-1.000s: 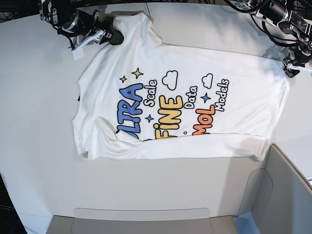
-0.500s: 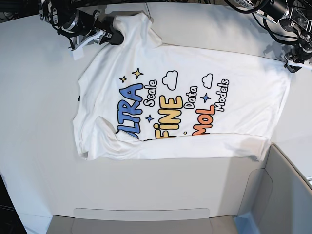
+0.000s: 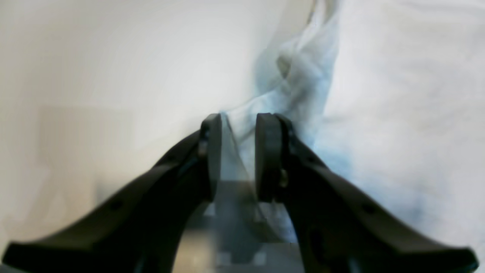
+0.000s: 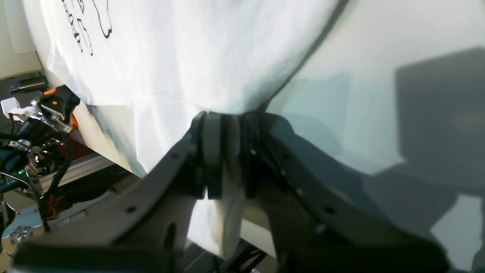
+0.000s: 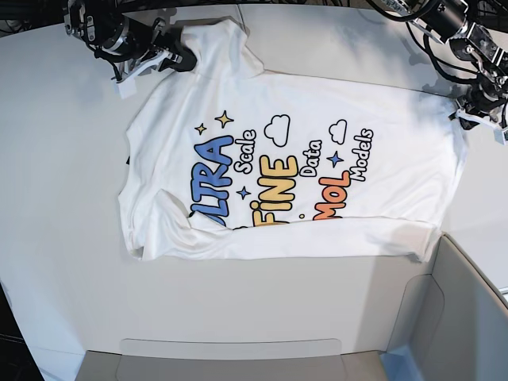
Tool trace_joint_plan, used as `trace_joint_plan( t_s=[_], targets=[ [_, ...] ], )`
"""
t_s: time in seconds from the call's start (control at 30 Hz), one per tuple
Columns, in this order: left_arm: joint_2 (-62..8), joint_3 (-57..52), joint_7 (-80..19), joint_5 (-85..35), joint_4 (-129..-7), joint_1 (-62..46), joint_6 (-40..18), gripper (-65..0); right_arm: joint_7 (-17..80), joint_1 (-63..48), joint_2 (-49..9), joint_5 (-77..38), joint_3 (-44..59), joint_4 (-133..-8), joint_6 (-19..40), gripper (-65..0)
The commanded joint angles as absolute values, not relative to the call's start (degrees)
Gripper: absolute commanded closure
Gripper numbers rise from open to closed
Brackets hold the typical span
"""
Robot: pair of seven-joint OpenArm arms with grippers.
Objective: Layout the t-shirt on the table in an organized manner, then fold the t-shirt properly
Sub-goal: 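Lift the shoulder edge of the shirt with both grippers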
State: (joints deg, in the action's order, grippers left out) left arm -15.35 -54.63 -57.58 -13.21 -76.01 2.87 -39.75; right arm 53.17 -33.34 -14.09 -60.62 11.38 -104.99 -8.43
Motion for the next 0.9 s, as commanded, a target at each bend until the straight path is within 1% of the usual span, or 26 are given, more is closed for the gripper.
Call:
trace_joint_plan(
  t_s=[0.0,0.07,0.13,0.27,0.3,0.33,0.47,0.5,0.53,0.6,0.63,0.73,0.87],
  targets=[
    [-15.60,-54.46,-60.09,-12.53,-76.00,2.77,-40.00,-20.8,53.49,-33.80,-14.64,-59.82,11.38,-105.45,-8.92,-8.0],
    [-15.60,-54.55,-60.09,-12.53,-76.00,2.86,-40.00,-24.9,53.49,-33.80,-14.64,-59.82,11.38,-105.45,-8.92,-8.0],
    [-15.60,-54.64,-60.09,-12.53,-76.18,2.86,-40.00,-27.4,53.49,-33.80,-14.64,-59.82,11.38,-105.45,-8.92,-8.0],
    [-15.60,-54.73,-60.09,-12.62,-76.18,2.86,-40.00,-27.3,53.49,-33.80,-14.64,-59.82,11.38,-105.45,-8.92,-8.0],
    [-15.60,-54.73,-60.09,-12.70,-76.18,2.86,-40.00,-25.3,53.49,-33.80,-14.64,-59.82,11.38,-105.45,-8.92,-7.9],
    [-15.60,-54.73,-60.00,-12.70,-76.18,2.86,-40.00,-22.0,53.49,-33.71,-14.64,-59.82,11.38,-105.45,-8.92,-7.9],
    [-15.60,-54.73,-58.07,-12.44,-76.09,2.86,-40.00,-2.4,53.49,-33.63,-14.64,-59.82,11.38,-105.45,-8.92,-7.7],
    [-15.60,-54.73,-58.07,-12.44,-76.09,2.86,-40.00,0.0,53.49,-33.54,-14.64,-59.82,11.38,-105.45,-8.92,-7.4],
    [-15.60,-54.64,-58.07,-12.44,-76.09,2.86,-40.00,0.0,53.49,-33.45,-14.64,-59.82,11.38,-105.54,-8.92,-6.1],
    [-15.78,-54.64,-58.07,-12.44,-76.09,2.86,-40.00,0.0,53.49,-32.92,-14.73,-59.82,11.47,-106.24,-8.92,-0.8],
    [-15.78,-54.73,-58.07,-12.44,-76.18,2.86,-40.00,0.0,53.49,-32.84,-14.73,-59.74,11.74,-106.51,-8.92,0.0],
    [-15.87,-54.90,-58.07,-12.44,-76.26,2.86,-40.00,0.0,53.49,-32.84,-14.81,-59.74,11.91,-108.62,-8.92,0.0],
    [-15.87,-60.62,-58.07,-12.53,-76.97,2.86,-40.00,0.0,53.49,-33.27,-15.69,-59.74,11.91,-111.60,-8.92,0.0]
  ],
)
